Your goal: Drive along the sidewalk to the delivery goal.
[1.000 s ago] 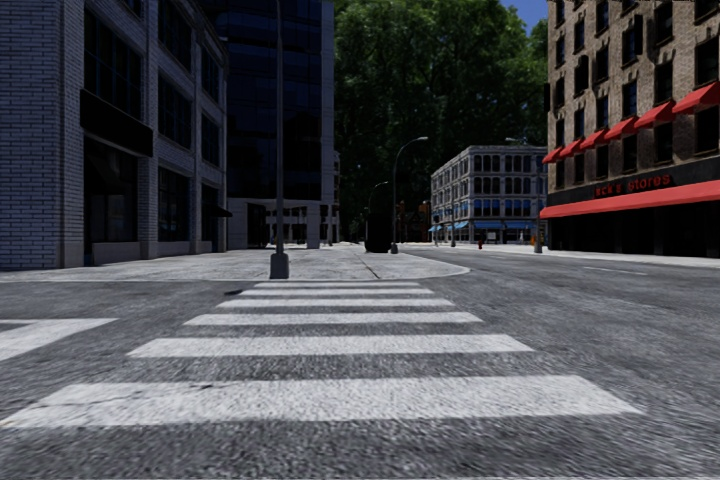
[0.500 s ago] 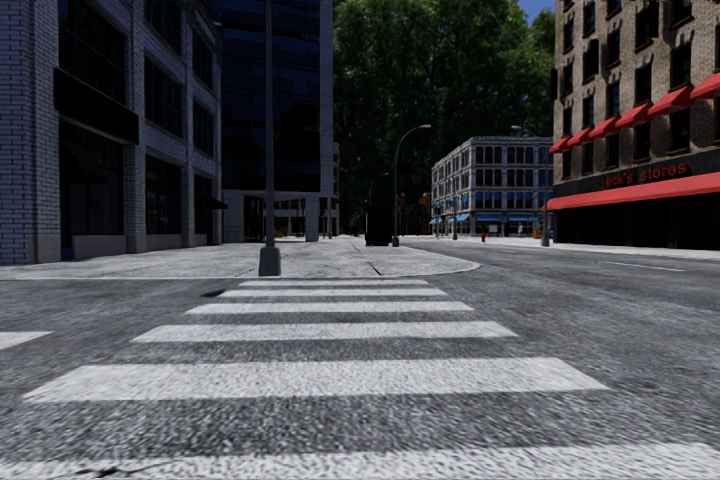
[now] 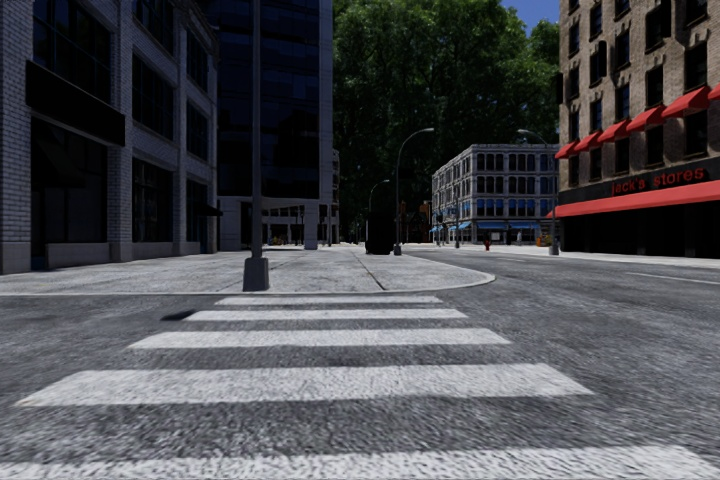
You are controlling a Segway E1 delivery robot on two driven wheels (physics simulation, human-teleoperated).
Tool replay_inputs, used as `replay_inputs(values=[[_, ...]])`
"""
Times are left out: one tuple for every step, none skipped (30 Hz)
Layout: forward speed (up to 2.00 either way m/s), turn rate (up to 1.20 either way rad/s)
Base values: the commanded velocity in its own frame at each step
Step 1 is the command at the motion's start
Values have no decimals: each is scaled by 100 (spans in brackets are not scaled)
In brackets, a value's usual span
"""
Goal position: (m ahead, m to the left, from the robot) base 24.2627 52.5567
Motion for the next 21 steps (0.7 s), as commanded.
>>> replay_inputs(values=[[200, 0], [200, 0], [200, 0], [200, 0], [200, 0], [200, 0], [200, 0], [200, 0], [200, 0], [200, 0], [200, 0], [200, 0], [200, 0], [200, 0], [200, 0], [200, 0], [200, 0], [200, 0], [200, 0], [200, 0], [200, 0]])
